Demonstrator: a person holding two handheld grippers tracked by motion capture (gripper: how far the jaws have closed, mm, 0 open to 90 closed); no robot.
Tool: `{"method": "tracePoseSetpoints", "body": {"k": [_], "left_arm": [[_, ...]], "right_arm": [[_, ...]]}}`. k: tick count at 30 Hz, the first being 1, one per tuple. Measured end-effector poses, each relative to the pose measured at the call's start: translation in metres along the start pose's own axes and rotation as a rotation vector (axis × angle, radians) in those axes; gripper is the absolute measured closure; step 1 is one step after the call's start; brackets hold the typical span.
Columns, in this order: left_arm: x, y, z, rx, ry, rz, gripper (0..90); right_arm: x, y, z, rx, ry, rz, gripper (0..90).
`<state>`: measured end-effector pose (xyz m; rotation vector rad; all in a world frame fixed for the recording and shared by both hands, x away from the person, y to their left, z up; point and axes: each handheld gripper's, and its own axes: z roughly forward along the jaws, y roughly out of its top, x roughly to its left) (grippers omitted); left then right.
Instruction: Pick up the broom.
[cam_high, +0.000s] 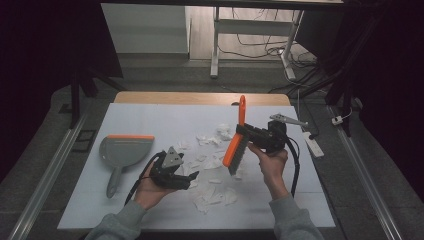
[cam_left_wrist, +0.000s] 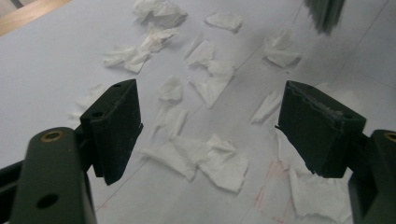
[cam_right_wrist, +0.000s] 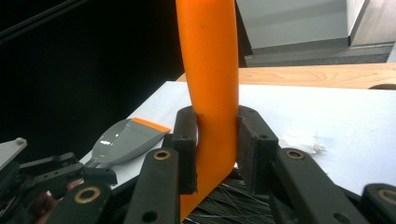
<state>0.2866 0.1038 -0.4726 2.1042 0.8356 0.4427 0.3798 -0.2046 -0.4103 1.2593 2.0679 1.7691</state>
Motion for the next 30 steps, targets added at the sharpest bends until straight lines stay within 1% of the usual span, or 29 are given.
{"method": "tracePoseSetpoints", "body": {"k": [4, 9, 11, 12, 17, 21, 22, 24, 25, 28, 30], "left_arm": [[-0.003, 0.004, 0.002, -0.01, -0.006, 0.002, 22.3], [-0.009, 0.009, 0.007, -0.016, -0.03, 0.013, 22.4], [-0.01, 0.01, 0.008, -0.017, -0.034, 0.016, 22.3], [-0.013, 0.013, 0.01, -0.019, -0.043, 0.021, 22.4], [-0.019, 0.017, 0.016, -0.025, -0.059, 0.028, 22.5], [-0.025, 0.021, 0.023, -0.028, -0.067, 0.036, 22.6], [-0.027, 0.024, 0.027, -0.035, -0.07, 0.032, 22.7], [-0.027, 0.025, 0.029, -0.041, -0.073, 0.027, 23.0], [-0.028, 0.028, 0.033, -0.053, -0.076, 0.017, 23.2], [-0.029, 0.031, 0.036, -0.064, -0.079, 0.008, 24.7], [-0.03, 0.035, 0.043, -0.083, -0.071, -0.01, 26.7]], "right_arm": [[0.003, -0.004, 0.004, -0.014, -0.011, 0.01, 70.2], [0.006, -0.006, 0.007, -0.028, -0.02, 0.008, 70.2], [0.007, -0.008, 0.008, -0.028, -0.022, 0.006, 70.2], [0.008, -0.008, 0.009, -0.029, -0.025, 0.006, 70.2], [0.01, -0.012, 0.013, -0.031, -0.033, 0.005, 70.2], [0.011, -0.014, 0.015, -0.043, -0.042, 0.009, 70.2], [0.011, -0.015, 0.015, -0.046, -0.044, 0.011, 70.2], [0.012, -0.017, 0.016, -0.05, -0.052, 0.022, 70.2], [0.012, -0.018, 0.017, -0.052, -0.056, 0.028, 70.2], [0.015, -0.022, 0.02, -0.056, -0.056, 0.039, 70.2], [0.017, -0.024, 0.022, -0.059, -0.057, 0.041, 70.2]]}}
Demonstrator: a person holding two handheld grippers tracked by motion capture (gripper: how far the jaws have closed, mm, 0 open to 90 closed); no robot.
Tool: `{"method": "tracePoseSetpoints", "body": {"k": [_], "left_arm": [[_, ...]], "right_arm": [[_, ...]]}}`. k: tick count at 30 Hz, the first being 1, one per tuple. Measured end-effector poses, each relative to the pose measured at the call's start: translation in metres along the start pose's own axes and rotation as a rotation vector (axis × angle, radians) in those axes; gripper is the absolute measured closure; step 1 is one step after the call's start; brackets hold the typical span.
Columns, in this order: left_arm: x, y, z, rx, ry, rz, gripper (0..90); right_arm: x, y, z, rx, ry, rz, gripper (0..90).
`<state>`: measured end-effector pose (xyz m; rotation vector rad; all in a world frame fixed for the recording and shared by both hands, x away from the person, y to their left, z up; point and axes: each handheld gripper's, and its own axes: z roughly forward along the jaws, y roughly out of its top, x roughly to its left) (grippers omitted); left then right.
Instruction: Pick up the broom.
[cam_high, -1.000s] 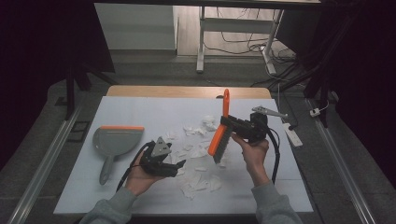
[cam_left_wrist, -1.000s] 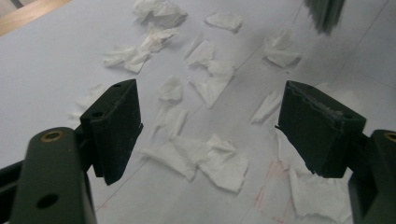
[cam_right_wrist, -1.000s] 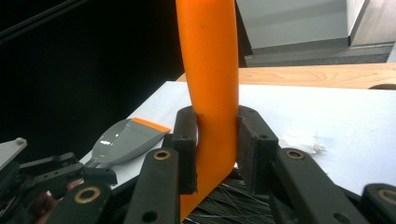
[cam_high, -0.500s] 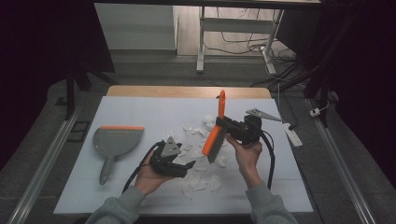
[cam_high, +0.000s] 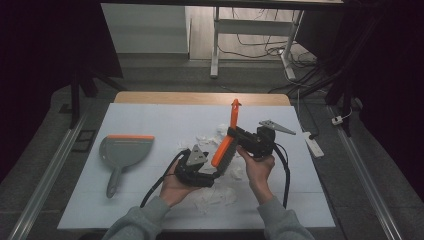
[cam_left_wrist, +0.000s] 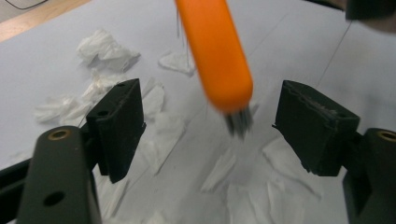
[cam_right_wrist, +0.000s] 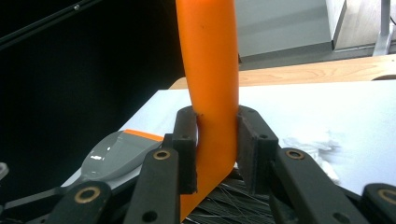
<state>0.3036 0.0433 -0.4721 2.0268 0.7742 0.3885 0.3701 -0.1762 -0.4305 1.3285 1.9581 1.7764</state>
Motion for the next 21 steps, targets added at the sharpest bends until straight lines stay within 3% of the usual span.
{"method": "tracePoseSetpoints", "body": {"k": [4, 6, 13, 16, 21], "left_arm": [[0.0, 0.002, 0.007, -0.02, 0.0, -0.02, 34.1], [-0.001, 0.001, 0.015, -0.041, 0.026, -0.027, 40.1], [0.0, 0.0, 0.019, -0.073, 0.022, -0.031, 71.5], [0.009, 0.0, 0.018, -0.055, 0.001, -0.076, 75.5], [0.015, -0.001, 0.016, -0.03, -0.003, -0.079, 78.3]], "right_arm": [[0.004, -0.004, 0.002, -0.018, 0.004, 0.014, 70.2], [0.006, -0.006, 0.002, -0.029, 0.005, 0.023, 70.2], [0.008, -0.009, 0.001, -0.049, 0.021, 0.054, 70.1], [0.008, -0.009, 0.0, -0.05, 0.021, 0.055, 70.1], [0.012, -0.01, 0.001, -0.047, 0.025, 0.021, 69.9]]}}
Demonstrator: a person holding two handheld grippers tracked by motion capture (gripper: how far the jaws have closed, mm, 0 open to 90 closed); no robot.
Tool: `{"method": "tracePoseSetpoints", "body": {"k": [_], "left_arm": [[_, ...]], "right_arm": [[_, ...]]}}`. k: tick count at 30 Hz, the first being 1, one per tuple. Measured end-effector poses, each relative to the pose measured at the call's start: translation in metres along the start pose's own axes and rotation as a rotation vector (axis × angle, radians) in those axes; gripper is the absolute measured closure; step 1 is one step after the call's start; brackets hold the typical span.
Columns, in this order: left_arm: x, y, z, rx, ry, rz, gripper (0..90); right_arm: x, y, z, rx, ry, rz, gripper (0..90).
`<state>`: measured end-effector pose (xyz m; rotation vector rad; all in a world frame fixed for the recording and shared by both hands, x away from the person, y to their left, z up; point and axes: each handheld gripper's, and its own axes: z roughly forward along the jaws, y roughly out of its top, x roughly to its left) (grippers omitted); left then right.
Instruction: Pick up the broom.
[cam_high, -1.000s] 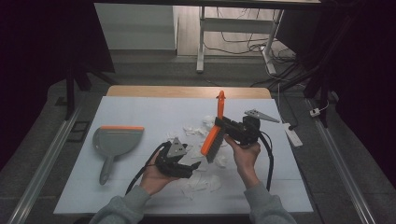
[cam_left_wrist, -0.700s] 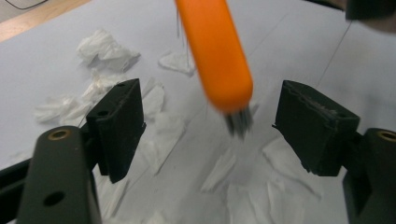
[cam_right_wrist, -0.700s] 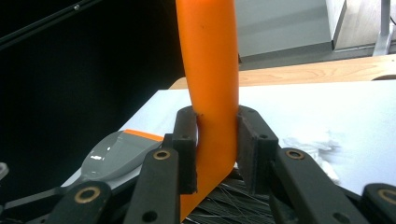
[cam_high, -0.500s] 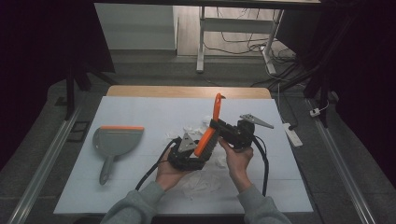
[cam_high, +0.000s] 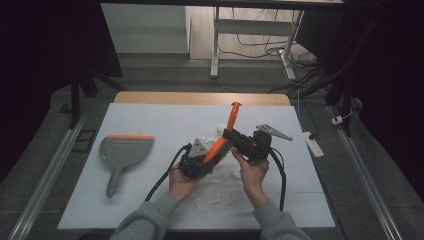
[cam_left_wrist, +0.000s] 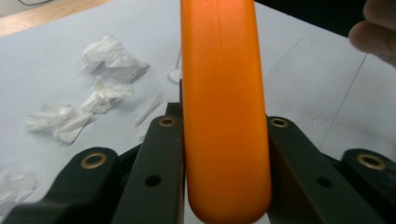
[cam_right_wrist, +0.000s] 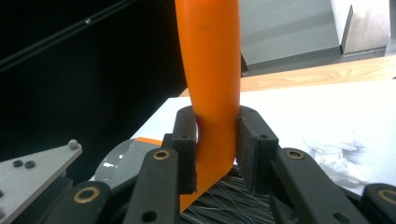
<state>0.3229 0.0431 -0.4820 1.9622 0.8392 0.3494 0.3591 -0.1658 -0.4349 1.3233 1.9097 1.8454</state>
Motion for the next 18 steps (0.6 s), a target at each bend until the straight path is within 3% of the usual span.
{"method": "tracePoseSetpoints", "body": {"k": [7, 11, 18], "left_arm": [[0.008, 0.001, -0.006, 0.036, -0.019, 0.008, 79.4], [0.014, 0.002, -0.012, 0.062, -0.008, 0.022, 79.5], [0.03, 0.0, -0.03, 0.132, 0.002, 0.061, 79.5]], "right_arm": [[0.001, 0.001, 0.002, 0.029, 0.008, -0.029, 66.9], [0.001, 0.004, 0.002, 0.058, 0.007, -0.078, 58.2], [-0.002, 0.013, -0.01, 0.133, 0.015, -0.213, 44.8]]}}
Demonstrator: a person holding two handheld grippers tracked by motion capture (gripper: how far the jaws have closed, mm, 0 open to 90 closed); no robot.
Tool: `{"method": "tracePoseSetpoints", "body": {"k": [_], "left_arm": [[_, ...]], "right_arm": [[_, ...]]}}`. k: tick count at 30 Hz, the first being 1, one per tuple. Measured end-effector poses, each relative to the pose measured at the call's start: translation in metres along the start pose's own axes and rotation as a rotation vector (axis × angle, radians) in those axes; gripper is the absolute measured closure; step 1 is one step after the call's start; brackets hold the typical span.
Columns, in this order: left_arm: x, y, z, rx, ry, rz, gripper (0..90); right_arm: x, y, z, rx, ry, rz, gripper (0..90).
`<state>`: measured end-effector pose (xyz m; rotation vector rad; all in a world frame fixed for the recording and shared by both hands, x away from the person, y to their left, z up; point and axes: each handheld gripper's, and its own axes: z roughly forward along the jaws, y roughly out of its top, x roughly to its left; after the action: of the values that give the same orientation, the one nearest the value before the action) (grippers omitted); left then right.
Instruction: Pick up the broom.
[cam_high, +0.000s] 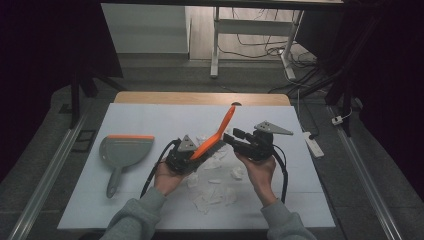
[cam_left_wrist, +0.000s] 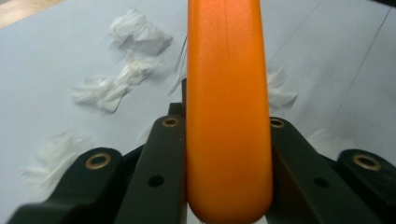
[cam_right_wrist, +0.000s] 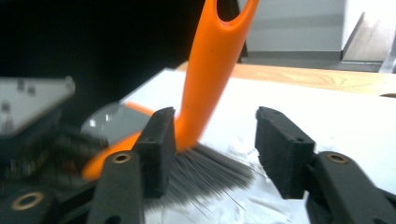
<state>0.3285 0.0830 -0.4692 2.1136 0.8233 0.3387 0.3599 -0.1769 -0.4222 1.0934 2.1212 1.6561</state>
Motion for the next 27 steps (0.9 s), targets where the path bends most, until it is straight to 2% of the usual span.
{"method": "tracePoseSetpoints", "body": {"k": [2, 6, 7, 12, 14, 17, 19, 20, 24, 27], "left_arm": [[0.001, 0.0, -0.002, 0.007, 0.0, 0.003, 79.5], [0.004, -0.001, -0.008, 0.034, -0.005, 0.027, 79.5], [0.005, -0.001, -0.009, 0.039, -0.006, 0.03, 79.5], [0.008, 0.001, -0.015, 0.073, -0.024, 0.051, 79.4], [0.008, 0.002, -0.018, 0.091, -0.018, 0.068, 79.3], [0.008, 0.003, -0.02, 0.11, -0.022, 0.08, 79.3], [0.008, 0.004, -0.02, 0.12, -0.015, 0.087, 79.3], [0.008, 0.004, -0.02, 0.122, -0.013, 0.089, 79.3], [0.007, 0.004, -0.019, 0.141, -0.014, 0.096, 79.4], [0.004, 0.004, -0.016, 0.158, -0.017, 0.11, 79.4]], "right_arm": [[-0.002, 0.001, -0.003, 0.046, 0.001, -0.047, 42.5], [-0.004, 0.001, -0.008, 0.101, 0.01, -0.121, 39.8], [-0.004, 0.001, -0.008, 0.101, 0.01, -0.121, 39.8], [-0.001, -0.001, -0.013, 0.174, 0.01, -0.211, 38.6], [0.002, -0.002, -0.016, 0.2, 0.033, -0.258, 38.5], [0.004, -0.002, -0.018, 0.212, 0.059, -0.277, 38.3], [0.009, -0.001, -0.02, 0.237, 0.072, -0.31, 37.3], [0.009, -0.001, -0.02, 0.237, 0.072, -0.31, 37.3], [0.017, 0.0, -0.021, 0.269, 0.072, -0.371, 36.2], [0.019, 0.0, -0.02, 0.277, 0.08, -0.383, 36.2]]}}
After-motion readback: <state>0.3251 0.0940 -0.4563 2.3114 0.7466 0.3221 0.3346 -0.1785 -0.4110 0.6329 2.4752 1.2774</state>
